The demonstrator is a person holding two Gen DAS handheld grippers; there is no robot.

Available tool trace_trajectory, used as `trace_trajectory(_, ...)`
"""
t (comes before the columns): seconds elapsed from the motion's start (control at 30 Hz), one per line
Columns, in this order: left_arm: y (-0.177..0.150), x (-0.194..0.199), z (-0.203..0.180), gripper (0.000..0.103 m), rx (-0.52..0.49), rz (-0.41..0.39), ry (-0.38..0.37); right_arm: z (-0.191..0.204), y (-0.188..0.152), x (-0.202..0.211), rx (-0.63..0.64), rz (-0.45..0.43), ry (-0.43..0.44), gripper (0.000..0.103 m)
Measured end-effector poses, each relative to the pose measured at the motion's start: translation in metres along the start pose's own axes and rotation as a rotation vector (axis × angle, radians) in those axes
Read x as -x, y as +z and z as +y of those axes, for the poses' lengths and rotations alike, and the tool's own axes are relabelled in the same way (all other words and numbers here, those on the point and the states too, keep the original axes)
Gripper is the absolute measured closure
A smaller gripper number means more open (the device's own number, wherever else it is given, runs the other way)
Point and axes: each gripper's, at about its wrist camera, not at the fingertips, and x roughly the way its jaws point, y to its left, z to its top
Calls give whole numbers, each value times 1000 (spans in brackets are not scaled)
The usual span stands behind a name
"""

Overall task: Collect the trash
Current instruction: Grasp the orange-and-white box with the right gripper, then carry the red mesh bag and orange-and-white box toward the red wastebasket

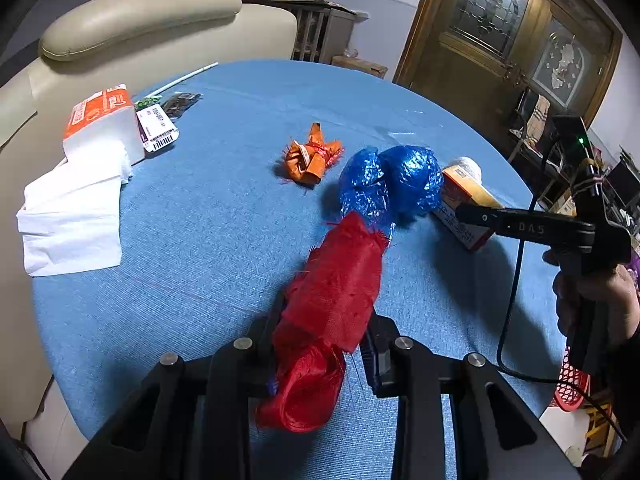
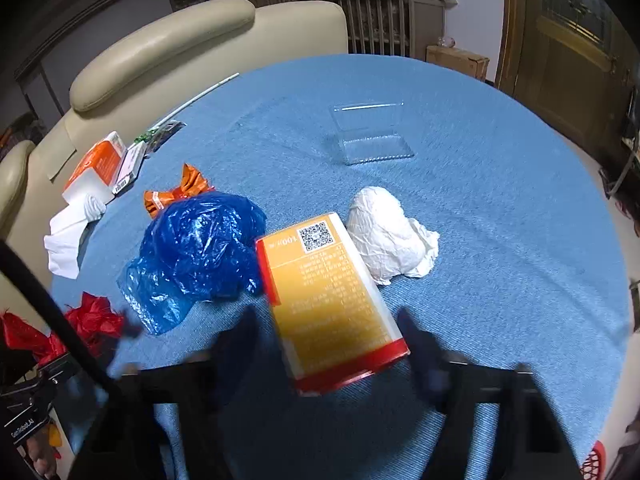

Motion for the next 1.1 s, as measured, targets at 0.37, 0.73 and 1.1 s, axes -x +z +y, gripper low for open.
trace_trajectory(0.37,4,15,-31,70,-33,-27,10,-13,-39,48,-84,-59,28,50)
trace_trajectory(0.73,-5,13,-58,70,-60,-2,13,-39,-85,69,-173,-52,46,51)
trace_trajectory(1.1,-6,15,-67,69,-75,7,27,-37,-88,66,-164,-56,40,52)
